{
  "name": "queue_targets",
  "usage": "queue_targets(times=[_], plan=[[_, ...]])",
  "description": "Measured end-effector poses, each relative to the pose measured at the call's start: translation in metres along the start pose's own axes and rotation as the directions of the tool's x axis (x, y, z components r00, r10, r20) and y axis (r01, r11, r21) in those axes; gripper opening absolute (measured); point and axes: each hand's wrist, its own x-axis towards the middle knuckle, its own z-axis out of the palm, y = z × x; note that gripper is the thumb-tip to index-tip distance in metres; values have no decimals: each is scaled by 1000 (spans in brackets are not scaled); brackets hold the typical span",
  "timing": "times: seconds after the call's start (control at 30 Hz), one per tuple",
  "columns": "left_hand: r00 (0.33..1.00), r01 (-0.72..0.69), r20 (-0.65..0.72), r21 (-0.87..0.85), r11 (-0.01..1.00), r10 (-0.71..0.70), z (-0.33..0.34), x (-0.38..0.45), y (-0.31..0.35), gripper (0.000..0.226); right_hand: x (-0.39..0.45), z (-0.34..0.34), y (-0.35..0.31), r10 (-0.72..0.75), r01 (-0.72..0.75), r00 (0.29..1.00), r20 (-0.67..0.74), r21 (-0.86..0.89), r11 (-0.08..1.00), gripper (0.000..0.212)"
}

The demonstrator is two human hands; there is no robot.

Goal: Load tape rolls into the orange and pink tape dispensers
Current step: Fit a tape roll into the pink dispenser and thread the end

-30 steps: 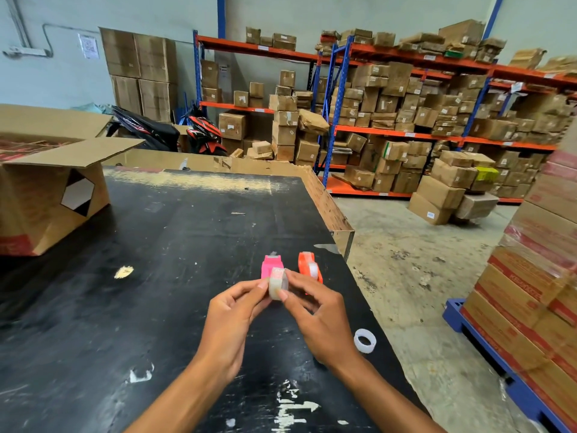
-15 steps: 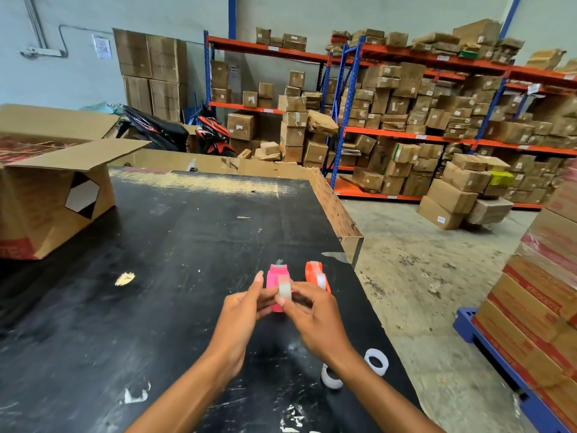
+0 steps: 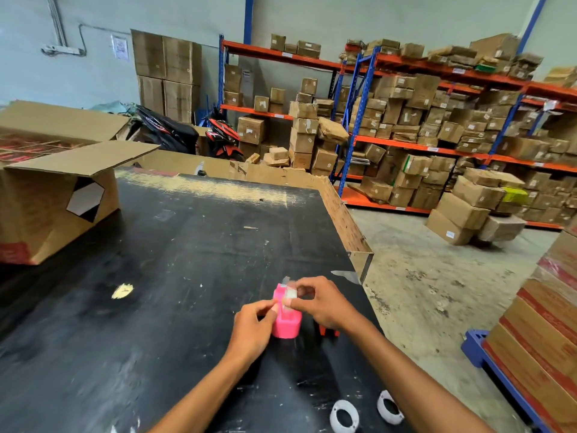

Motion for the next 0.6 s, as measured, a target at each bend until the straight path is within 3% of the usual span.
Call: queue_targets(times=[0.1, 0.53, 0.6], plan=[[999, -45, -15, 16, 999, 45, -2, 6, 1, 25, 11, -7, -3, -6, 14, 994, 113, -70, 997, 9], [997, -81, -17, 9, 997, 82, -5, 15, -2, 24, 30, -1, 10, -49, 58, 995, 84, -106, 993, 8], [996, -94, -7, 9, 996, 94, -5, 18, 0, 24, 39, -3, 7, -62, 74, 994, 85, -147, 986, 19]])
